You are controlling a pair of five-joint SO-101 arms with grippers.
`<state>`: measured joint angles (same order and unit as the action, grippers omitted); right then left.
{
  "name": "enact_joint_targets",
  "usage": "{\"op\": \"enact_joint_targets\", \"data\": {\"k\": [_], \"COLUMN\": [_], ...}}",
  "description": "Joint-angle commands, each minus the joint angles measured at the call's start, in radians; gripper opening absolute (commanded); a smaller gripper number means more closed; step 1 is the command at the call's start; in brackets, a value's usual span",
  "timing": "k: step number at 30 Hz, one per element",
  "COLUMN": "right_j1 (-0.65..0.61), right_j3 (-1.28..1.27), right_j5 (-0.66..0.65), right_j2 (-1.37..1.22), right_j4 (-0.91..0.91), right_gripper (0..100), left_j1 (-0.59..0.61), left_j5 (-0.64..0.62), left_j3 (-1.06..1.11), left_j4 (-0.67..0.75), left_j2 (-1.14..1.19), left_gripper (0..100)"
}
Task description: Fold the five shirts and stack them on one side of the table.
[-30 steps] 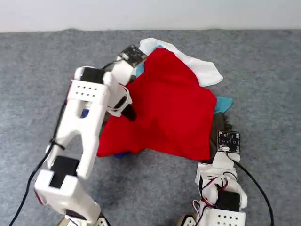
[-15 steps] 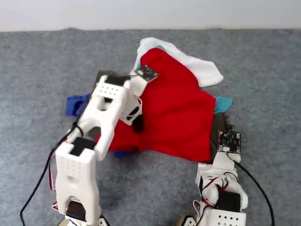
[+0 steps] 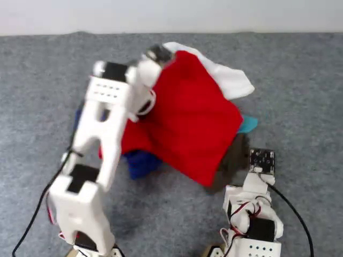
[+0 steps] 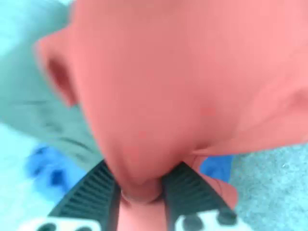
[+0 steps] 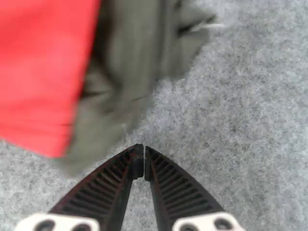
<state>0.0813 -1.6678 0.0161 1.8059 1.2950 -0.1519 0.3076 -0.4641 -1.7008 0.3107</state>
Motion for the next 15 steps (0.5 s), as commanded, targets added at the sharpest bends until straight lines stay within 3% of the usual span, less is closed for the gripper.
{"op": "enact_joint_targets", "data": {"k": [1, 15], "right_j1": [0.013, 0.013], "right_j3": [-0.015, -0.015], "right_j5": [0.008, 0.008], "right_j2": [0.007, 0.007], "right_j4": [0.008, 0.008], "right_gripper": [1.0, 1.0], "left_j1": [0.072, 0.574], "left_j5": [-0.017, -0.077], "left_j3": [-0.068, -0.071], "left_j4": [-0.021, -0.002], "left_j2": [-0.222, -0.434], "left_gripper": [1, 1]}}
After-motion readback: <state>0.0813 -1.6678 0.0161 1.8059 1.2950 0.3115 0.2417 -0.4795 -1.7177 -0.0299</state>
